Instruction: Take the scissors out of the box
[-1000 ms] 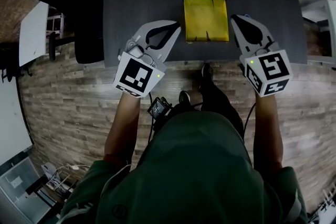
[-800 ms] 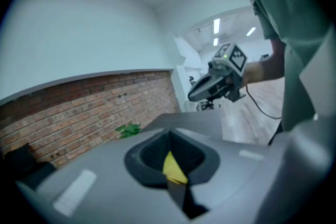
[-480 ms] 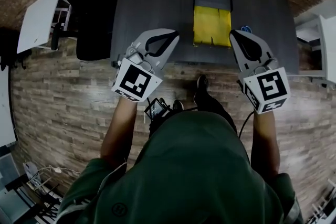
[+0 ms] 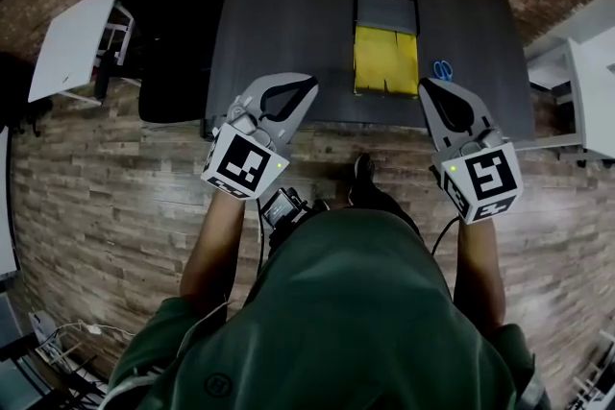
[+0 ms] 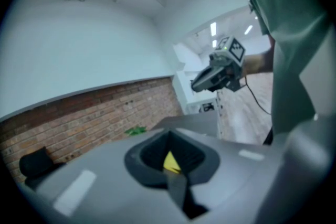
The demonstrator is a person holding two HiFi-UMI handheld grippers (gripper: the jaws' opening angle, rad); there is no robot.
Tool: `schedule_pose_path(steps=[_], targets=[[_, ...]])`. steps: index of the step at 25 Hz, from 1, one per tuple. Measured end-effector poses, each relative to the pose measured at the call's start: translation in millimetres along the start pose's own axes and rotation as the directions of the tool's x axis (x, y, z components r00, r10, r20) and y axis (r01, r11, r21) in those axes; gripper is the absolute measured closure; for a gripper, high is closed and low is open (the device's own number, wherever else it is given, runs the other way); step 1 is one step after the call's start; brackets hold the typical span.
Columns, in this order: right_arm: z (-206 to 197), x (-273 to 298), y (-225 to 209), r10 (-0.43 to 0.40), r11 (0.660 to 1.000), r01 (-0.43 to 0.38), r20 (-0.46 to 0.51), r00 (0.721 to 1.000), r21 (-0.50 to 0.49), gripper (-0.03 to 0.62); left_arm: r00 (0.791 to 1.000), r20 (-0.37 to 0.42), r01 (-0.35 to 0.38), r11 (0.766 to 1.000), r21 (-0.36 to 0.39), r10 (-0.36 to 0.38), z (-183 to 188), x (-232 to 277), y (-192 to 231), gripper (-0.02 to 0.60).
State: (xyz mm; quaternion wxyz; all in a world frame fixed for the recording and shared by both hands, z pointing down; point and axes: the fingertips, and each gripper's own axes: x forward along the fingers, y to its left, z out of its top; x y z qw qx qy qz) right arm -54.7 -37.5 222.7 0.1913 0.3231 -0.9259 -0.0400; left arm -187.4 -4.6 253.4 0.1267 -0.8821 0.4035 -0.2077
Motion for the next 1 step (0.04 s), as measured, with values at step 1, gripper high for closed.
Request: schedule_pose_path(steps=[1], targets=[[0.5, -3.8, 4.5, -0.001, 1.000, 0.001, -0.002, 1.000, 0.001, 0.588, 1.000, -0.002, 0.001, 1.000, -0.002, -0.001, -0.3, -5.4, -3.5, 0.581]])
